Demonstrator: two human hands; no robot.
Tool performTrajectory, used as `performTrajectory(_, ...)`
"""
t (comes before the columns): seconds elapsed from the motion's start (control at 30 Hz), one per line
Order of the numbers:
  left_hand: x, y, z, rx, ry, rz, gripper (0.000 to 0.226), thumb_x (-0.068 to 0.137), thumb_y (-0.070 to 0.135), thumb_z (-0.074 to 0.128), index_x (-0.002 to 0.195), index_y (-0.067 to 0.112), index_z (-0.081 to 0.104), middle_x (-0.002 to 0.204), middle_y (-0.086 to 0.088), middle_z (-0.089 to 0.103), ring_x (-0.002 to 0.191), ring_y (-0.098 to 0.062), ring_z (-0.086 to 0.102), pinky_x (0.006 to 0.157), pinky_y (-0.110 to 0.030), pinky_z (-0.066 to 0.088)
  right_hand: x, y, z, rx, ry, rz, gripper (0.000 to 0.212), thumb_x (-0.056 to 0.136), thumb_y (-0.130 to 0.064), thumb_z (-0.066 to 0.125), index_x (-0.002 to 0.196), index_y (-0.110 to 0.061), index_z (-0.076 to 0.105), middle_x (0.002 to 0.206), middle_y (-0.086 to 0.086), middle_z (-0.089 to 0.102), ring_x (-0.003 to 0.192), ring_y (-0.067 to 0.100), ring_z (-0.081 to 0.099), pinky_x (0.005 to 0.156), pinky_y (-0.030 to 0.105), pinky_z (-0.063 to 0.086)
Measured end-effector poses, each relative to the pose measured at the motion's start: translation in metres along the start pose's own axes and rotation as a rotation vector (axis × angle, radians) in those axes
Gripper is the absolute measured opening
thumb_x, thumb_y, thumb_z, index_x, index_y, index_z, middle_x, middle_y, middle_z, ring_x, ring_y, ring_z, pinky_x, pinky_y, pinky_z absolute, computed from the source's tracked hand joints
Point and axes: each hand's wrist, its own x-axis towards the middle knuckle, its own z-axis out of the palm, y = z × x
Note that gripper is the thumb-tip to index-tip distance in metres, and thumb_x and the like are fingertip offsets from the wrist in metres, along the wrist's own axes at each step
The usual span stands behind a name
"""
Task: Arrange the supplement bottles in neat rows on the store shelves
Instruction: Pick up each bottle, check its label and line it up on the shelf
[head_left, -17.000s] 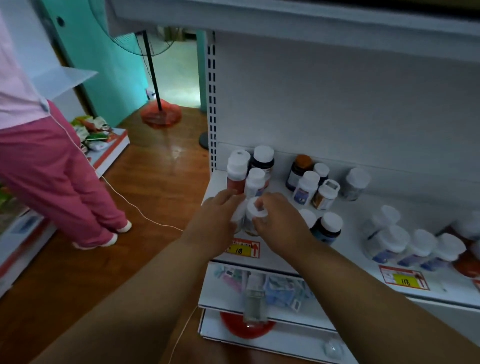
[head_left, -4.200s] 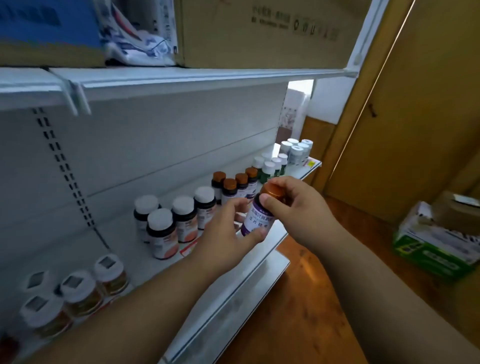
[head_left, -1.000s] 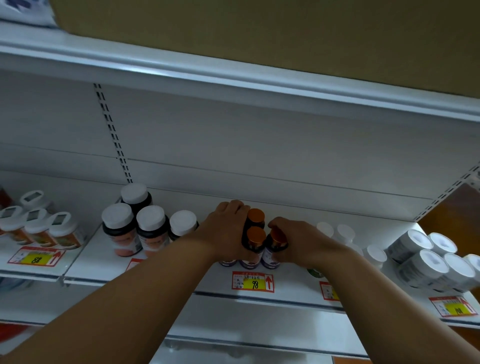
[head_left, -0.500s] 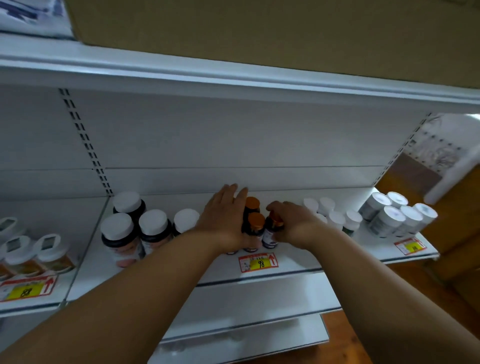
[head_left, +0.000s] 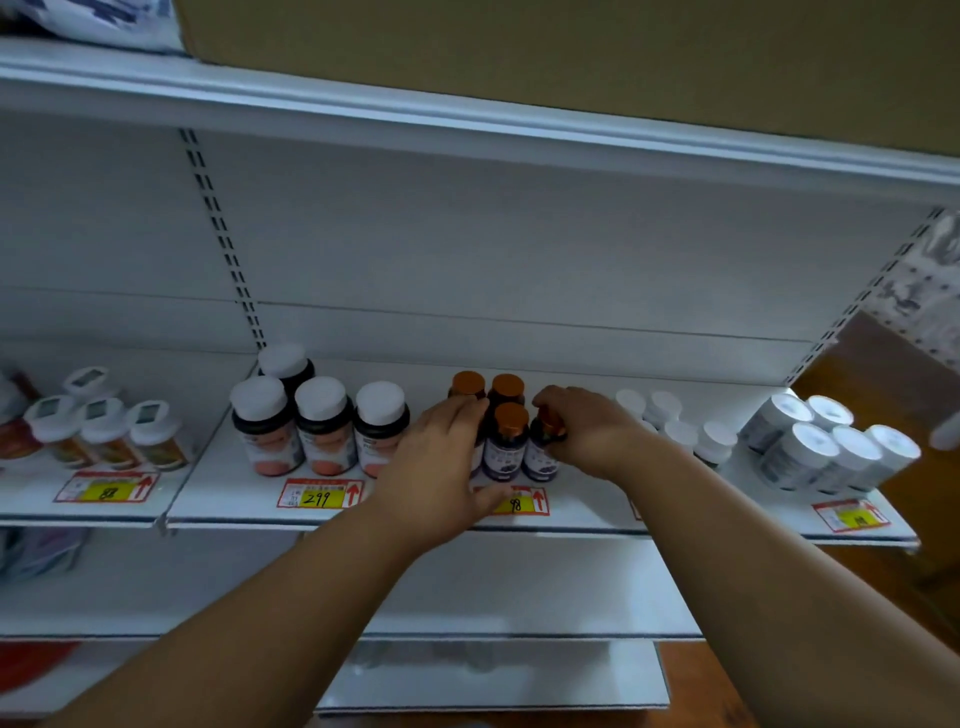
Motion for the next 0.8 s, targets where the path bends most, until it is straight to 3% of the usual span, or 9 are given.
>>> performTrajectory(0.13, -0.011, 0.005, 0.004, -0.019, -0.008, -0.049, 0.097, 0.072, 0.053, 0.075, 0.148, 0.016, 0.027, 0.150, -0.005, 0.034, 0.136, -0.023, 0.032, 0.112, -0.032, 0.026, 0.000, 0.001, 0.000, 0.010, 0.001, -0.016, 0.059, 0.082, -0.023, 0.069, 0.135, -0.020, 0.043, 0.123, 0.008, 0.056, 0.109, 0.027, 0.054, 0.080, 0.029, 0.040)
performTrajectory(0.37, -0.016, 0.007, -0.003, -0.038, 0.021, -0.063, 0.093, 0.074, 0.053, 0.074, 0.147, 0.021, 0.026, 0.149, -0.002, 0.033, 0.136, -0.021, 0.030, 0.112, -0.033, 0.026, -0.004, 0.000, -0.003, 0.011, -0.017, 0.015, 0.073, 0.080, -0.026, 0.070, 0.143, -0.023, 0.034, 0.128, 0.009, 0.050, 0.113, 0.028, 0.052, 0.084, 0.030, 0.041)
performTrajectory(0.5, -0.017, -0.001, -0.017, -0.035, 0.031, -0.023, 0.090, 0.076, 0.053, 0.071, 0.147, 0.020, 0.027, 0.149, -0.001, 0.034, 0.137, -0.019, 0.029, 0.113, -0.034, 0.028, -0.015, -0.022, -0.010, 0.054, 0.096, -0.003, 0.073, 0.078, -0.026, 0.070, 0.142, -0.023, 0.035, 0.127, 0.009, 0.045, 0.111, 0.027, 0.051, 0.086, 0.032, 0.044)
performTrajectory(0.67, -0.042, -0.038, -0.060, -0.064, 0.095, -0.015, 0.078, 0.077, 0.047, 0.072, 0.142, 0.018, 0.039, 0.141, -0.002, 0.043, 0.127, -0.022, 0.041, 0.104, -0.034, 0.040, -0.019, -0.097, -0.020, 0.066, 0.364, -0.087, 0.058, 0.081, -0.020, 0.061, 0.137, -0.019, 0.045, 0.131, 0.008, 0.048, 0.116, 0.027, 0.048, 0.090, 0.028, 0.039)
performTrajectory(0.8, -0.093, -0.106, -0.113, 0.004, 0.139, -0.070, 0.072, 0.078, 0.045, 0.071, 0.138, 0.017, 0.044, 0.136, -0.003, 0.049, 0.122, -0.023, 0.046, 0.101, -0.034, 0.038, -0.008, -0.200, -0.009, 0.165, 0.396, -0.198, 0.054, 0.083, -0.023, 0.064, 0.135, -0.017, 0.050, 0.131, 0.007, 0.051, 0.116, 0.024, 0.051, 0.094, 0.026, 0.039)
